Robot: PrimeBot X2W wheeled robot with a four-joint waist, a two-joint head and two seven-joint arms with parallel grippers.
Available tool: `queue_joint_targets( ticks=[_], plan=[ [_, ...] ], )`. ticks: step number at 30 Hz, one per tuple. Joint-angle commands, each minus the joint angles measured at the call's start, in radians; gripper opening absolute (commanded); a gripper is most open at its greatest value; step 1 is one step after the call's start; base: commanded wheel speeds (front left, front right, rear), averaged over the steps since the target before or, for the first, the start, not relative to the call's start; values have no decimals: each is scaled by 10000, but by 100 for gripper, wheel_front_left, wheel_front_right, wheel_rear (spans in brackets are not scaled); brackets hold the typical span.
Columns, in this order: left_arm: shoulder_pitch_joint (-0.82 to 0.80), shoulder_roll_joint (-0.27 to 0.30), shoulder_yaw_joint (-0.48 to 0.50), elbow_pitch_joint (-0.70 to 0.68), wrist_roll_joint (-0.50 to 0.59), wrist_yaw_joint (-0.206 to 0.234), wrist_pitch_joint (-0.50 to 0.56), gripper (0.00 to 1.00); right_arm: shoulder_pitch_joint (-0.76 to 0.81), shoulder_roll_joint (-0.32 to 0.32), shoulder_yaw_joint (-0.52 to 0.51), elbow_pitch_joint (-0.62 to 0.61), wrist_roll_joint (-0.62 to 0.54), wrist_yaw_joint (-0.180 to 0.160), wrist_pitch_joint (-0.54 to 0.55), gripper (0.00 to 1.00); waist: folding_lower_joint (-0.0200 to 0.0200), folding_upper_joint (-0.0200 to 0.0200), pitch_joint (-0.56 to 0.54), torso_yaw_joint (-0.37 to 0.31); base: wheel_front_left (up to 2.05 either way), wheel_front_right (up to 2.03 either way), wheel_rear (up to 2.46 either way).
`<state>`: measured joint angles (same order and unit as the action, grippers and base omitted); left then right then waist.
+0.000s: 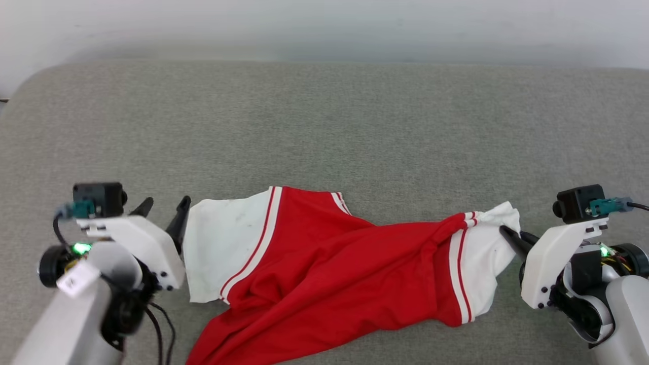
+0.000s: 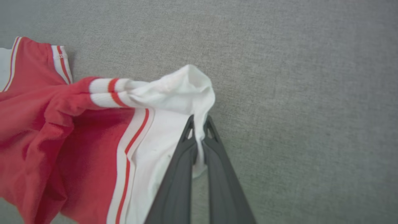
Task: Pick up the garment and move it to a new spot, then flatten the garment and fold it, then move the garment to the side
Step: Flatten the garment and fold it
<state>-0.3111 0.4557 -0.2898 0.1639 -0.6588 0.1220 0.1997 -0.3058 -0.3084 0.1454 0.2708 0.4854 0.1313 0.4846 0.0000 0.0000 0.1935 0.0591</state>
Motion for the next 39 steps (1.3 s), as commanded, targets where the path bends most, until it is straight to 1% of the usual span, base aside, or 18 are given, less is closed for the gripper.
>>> queue_joint_targets(
  ticks=[1,3,6,16,20,23,24,25,27,29,34,35,36,38,39],
  plan=[
    [-366,228,-119,166,-154,-193,649,100,67,124,-74,-195,-106,-10,18,0,0,0,119,-168,0,0,0],
    [-707,465,-377,408,-315,-467,1623,100,124,238,-125,-388,-127,-10,-1,0,0,0,227,-300,0,0,0],
    [-1221,702,-671,679,-427,-746,2670,100,160,362,-147,-614,-158,-10,18,0,0,0,376,-497,0,0,0],
    [-2308,1077,-1431,2020,-112,-640,4812,100,93,550,-85,-959,-179,-9,-14,0,0,0,909,-922,0,0,0],
    [-2333,1000,-1818,2685,-213,-729,5760,100,29,539,-86,-973,-177,-10,-56,0,0,0,1041,-992,0,0,0],
    [-2171,630,-2058,3111,-574,-1003,6353,100,-9,557,-108,-946,-177,-10,-73,0,0,0,1116,-1029,0,0,0],
    [-2141,488,-2075,3201,-683,-1056,6392,66,-13,561,-118,-943,-171,-10,-79,0,0,0,1139,-1039,0,0,0],
    [-2139,412,-2153,3301,-723,-1144,6455,0,-10,542,-133,-930,-190,-10,-86,0,0,0,1154,-1041,0,0,0],
    [-2131,211,-2188,3459,-879,-1265,6455,0,-31,515,-163,-936,-201,-10,-121,0,0,0,1185,-1033,0,0,0],
    [-2328,190,-2185,3548,-802,-1331,6219,0,-81,449,-208,-947,-216,-10,-139,0,0,0,1187,-1011,0,0,0],
    [-3106,358,-2070,3416,-197,-1352,5049,0,-258,282,-246,-935,-328,-10,-279,0,0,0,1022,-899,0,0,0],
    [-3106,358,-2070,3416,-197,-1352,5049,0,-258,282,-246,-935,-328,-10,-279,0,0,0,1022,-899,0,0,0],
    [-3398,440,-1945,3293,-21,-1297,4537,0,-375,168,-274,-919,-413,-10,-365,0,0,0,920,-847,0,0,0],
    [-3713,553,-1817,3136,192,-1209,4023,0,-509,26,-211,-894,-564,-10,-364,0,0,0,784,-794,0,0,0],
    [-3713,553,-1817,3136,192,-1209,4023,0,-509,26,-211,-894,-564,-10,-364,0,0,0,784,-794,0,0,0]
  ],
)
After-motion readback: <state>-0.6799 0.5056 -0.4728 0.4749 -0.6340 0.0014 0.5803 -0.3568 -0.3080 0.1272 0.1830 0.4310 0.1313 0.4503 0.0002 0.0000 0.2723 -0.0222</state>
